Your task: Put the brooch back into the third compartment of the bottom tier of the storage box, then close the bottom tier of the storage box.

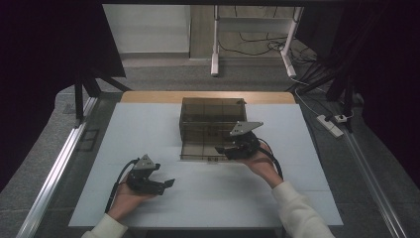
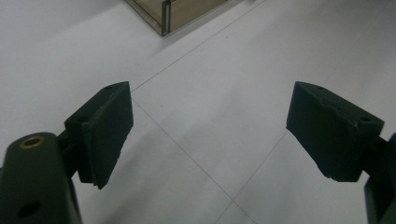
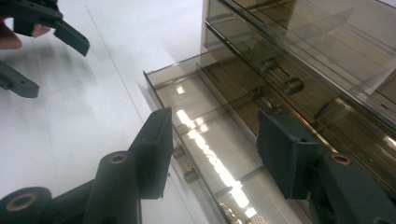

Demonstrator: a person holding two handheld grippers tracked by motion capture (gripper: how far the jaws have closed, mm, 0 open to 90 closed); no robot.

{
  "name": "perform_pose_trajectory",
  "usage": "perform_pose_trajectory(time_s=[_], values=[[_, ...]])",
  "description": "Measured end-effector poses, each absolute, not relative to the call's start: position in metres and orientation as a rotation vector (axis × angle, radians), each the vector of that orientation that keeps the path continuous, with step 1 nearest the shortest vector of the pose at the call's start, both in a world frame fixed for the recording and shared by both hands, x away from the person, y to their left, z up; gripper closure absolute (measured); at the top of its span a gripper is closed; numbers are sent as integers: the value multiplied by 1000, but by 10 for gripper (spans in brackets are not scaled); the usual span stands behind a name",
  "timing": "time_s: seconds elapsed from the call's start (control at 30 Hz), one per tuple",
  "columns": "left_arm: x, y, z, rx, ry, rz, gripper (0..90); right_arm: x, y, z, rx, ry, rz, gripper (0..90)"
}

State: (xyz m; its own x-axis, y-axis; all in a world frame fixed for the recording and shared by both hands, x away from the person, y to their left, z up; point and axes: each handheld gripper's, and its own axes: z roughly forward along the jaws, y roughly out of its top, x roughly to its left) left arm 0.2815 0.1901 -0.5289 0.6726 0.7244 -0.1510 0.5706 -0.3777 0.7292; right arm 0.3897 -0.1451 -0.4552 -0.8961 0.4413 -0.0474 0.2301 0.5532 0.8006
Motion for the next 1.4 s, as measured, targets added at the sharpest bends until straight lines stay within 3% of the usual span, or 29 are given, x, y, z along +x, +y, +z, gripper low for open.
perform_pose_trajectory(time_s=[1.4], values=[[282,189,-528,2090,982,246,154,366,-115,-467,494,2653,1241,454]])
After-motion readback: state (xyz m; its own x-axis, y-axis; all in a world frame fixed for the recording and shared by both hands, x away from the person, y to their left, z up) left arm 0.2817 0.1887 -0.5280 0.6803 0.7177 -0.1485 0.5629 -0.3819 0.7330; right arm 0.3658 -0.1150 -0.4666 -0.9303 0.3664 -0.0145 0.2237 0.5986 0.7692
